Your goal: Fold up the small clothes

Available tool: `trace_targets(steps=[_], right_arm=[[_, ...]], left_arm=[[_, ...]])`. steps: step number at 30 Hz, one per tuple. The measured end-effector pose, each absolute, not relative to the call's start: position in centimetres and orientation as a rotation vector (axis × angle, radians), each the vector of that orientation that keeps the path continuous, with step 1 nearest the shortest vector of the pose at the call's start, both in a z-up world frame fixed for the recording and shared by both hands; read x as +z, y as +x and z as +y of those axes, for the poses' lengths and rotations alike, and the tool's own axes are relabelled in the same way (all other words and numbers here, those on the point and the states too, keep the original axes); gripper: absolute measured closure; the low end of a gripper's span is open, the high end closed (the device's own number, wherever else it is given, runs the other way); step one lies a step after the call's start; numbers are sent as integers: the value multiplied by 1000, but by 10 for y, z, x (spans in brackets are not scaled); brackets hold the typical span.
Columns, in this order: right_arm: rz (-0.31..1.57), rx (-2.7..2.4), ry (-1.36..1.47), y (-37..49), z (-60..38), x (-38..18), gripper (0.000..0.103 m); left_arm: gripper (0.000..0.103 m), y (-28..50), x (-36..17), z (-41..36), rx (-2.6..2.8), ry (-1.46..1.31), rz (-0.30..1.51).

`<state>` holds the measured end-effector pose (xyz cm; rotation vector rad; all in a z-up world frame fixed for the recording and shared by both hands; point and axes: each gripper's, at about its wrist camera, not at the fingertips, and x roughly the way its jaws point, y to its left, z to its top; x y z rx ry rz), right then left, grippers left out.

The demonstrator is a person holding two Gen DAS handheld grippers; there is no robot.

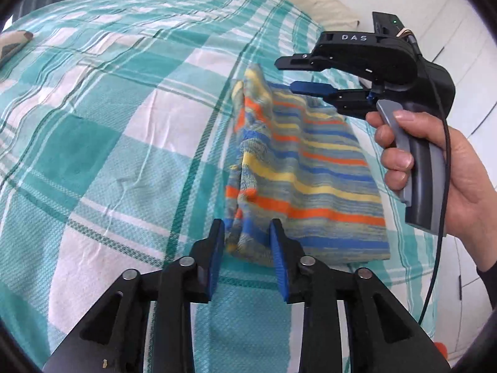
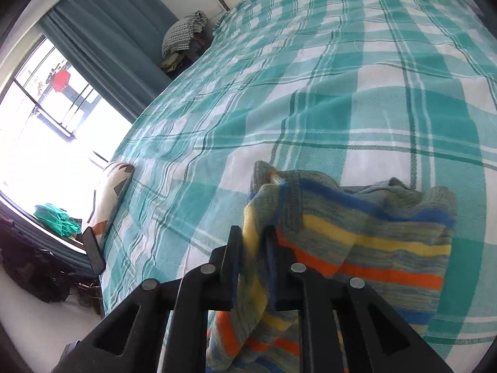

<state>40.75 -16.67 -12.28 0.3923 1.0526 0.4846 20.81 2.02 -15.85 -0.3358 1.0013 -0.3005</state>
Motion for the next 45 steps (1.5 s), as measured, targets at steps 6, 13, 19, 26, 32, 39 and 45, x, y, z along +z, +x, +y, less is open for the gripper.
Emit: trace_targets(steps=[6, 13, 19, 26, 32, 39, 45], right_arm=[[991, 414, 400, 372, -180, -110, 57], [921, 389, 221, 237, -203, -114, 57], [982, 240, 230, 173, -211, -150, 43], [860, 67, 234, 94, -240, -132, 16], [886, -82, 278, 68, -266, -147, 16], [988, -114, 276, 69, -266, -181, 12], [1001, -124, 150, 72, -246, -191, 0]], left_arm=[[33, 187, -141, 60, -295, -397, 932], [37, 229, -164, 19, -328, -222, 1017], [11, 207, -140, 41, -302, -219, 1000], [5, 170, -143, 69, -224, -131, 965], [5, 174, -181, 78, -158, -112, 1044], [0, 163, -194, 57, -145, 67, 985], [0, 160, -196, 58, -142, 78, 958]])
